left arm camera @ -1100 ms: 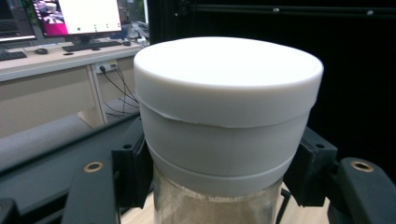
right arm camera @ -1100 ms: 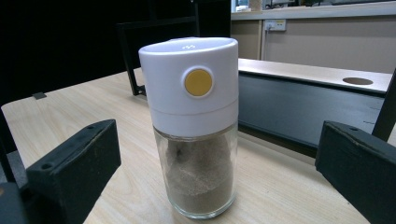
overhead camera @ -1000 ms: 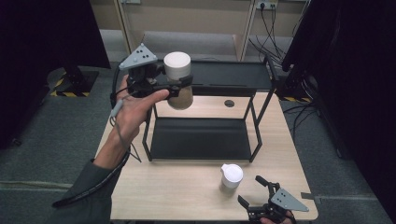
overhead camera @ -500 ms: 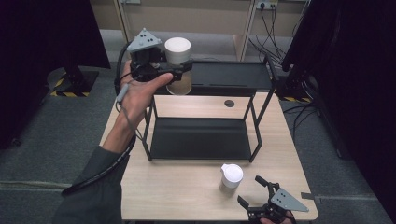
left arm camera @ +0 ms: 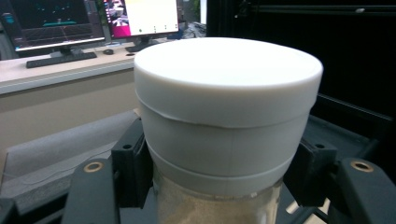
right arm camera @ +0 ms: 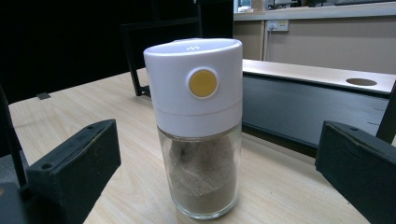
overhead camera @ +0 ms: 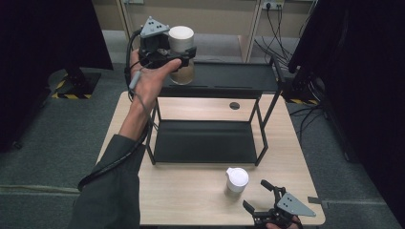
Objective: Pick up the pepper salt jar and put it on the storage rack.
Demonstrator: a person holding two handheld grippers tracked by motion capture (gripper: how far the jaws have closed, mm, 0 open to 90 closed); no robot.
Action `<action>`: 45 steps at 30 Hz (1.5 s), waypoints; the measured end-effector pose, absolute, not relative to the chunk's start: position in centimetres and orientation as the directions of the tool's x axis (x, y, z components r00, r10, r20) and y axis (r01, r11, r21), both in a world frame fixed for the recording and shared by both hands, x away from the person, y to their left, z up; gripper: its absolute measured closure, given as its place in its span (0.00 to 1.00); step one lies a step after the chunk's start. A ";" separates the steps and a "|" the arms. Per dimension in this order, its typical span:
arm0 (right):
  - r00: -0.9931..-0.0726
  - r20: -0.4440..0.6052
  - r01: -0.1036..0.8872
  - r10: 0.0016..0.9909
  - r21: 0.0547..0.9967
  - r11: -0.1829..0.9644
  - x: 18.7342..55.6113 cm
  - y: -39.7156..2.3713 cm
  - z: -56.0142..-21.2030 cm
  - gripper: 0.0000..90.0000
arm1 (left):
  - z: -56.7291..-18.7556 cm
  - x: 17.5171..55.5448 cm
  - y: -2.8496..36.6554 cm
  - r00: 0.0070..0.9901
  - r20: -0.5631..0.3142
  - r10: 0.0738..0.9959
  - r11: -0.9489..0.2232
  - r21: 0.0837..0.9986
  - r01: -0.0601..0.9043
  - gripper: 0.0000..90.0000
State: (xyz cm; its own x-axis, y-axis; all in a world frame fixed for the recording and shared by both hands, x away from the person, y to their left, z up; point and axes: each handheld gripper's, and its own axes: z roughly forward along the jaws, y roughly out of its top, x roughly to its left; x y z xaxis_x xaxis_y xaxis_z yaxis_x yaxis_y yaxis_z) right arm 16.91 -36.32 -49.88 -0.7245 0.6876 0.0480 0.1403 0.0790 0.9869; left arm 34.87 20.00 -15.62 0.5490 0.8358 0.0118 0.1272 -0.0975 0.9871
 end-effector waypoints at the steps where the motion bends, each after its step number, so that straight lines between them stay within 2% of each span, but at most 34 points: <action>1: -0.725 0.049 0.140 0.687 0.987 0.077 16.9 -36.3 -49.9 0.01 | -15.7 35.0 19.8 0.542 0.011 0.841 -0.096 0.987 0.130 0.39; 18: -0.727 0.048 0.137 0.685 0.988 0.076 16.9 -36.4 -49.9 0.01 | -17.0 37.0 18.5 0.457 -0.009 0.890 -0.063 0.988 0.141 0.39; 32: -0.728 0.049 0.137 0.683 0.988 0.076 16.9 -36.4 -49.9 0.01 | -18.1 37.2 18.7 0.461 -0.013 0.887 -0.051 0.991 0.126 0.38; 36: -0.729 0.048 0.138 0.683 0.987 0.078 16.9 -36.4 -49.9 0.01 | -17.7 36.9 18.5 0.445 0.011 0.896 -0.074 0.989 0.126 0.24; 41: -0.732 0.044 0.134 0.680 0.988 0.081 16.9 -36.3 -49.9 0.01 | -17.4 36.5 18.3 0.434 -0.020 0.901 -0.053 0.986 0.156 0.04; 45: -0.732 0.045 0.137 0.680 0.987 0.082 17.0 -36.3 -49.9 0.01 | -17.3 36.2 18.2 0.438 -0.013 0.899 -0.064 0.985 0.161 0.03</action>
State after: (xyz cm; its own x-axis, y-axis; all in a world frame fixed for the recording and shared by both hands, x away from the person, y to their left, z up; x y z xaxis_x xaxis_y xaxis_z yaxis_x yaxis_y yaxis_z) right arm 16.96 -36.28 -49.86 -0.7322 0.6796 0.0452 0.1369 0.0819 0.9872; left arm 36.19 18.18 -17.27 0.4378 0.8990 -0.0132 0.1614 -0.0641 0.9848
